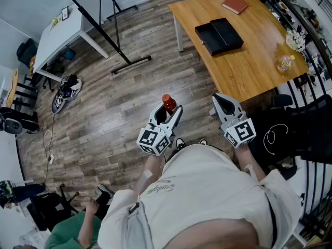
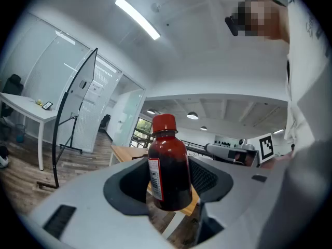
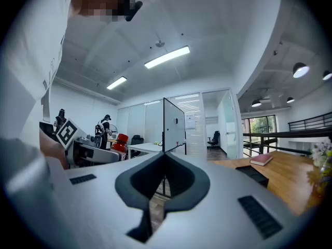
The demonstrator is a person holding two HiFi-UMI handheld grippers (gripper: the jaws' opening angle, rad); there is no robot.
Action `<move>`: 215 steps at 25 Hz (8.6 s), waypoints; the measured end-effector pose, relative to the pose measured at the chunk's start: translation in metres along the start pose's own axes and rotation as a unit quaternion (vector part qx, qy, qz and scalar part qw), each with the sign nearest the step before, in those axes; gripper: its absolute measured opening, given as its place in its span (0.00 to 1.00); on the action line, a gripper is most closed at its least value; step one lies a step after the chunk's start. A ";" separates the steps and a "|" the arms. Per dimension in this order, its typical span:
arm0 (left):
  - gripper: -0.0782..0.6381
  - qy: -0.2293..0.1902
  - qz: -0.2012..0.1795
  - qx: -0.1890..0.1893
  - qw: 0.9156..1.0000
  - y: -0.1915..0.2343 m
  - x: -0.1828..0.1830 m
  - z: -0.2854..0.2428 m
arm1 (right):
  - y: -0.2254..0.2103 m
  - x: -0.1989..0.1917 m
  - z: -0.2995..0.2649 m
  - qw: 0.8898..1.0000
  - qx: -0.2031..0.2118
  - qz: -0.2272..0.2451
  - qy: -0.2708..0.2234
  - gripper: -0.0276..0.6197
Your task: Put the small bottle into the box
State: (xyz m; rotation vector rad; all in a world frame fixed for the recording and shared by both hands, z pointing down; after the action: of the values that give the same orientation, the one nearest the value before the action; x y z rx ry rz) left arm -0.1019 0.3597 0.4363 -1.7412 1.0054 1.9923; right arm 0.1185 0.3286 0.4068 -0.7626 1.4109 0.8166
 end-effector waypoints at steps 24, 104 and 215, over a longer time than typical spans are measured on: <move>0.43 -0.005 0.010 0.045 0.999 0.012 -0.015 0.042 | 0.032 -0.014 -0.016 0.999 0.045 0.001 0.014 0.03; 0.43 0.071 0.106 -0.253 0.959 0.484 0.110 -0.250 | -0.089 -0.054 -0.430 0.966 -0.245 -0.062 0.064 0.03; 0.43 0.648 0.067 -0.294 0.699 0.355 -0.145 -0.570 | -0.314 -0.134 -0.285 0.835 -0.525 -0.148 0.074 0.03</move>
State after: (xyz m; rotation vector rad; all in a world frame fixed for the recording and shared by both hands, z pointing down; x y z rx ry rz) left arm 0.1210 -0.2452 0.6725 -3.6756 0.7459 0.8422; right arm 0.2360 -0.0835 0.5262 -1.8657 0.8354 1.3004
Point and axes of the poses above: the fingertips, and each gripper's own axes: z backward along the fingers, y to its left, x out of its top, the point moved 6 cm from there along z, backward along the fingers, and after that the axes turned 15 degrees about -x, right-handed, at the moved point
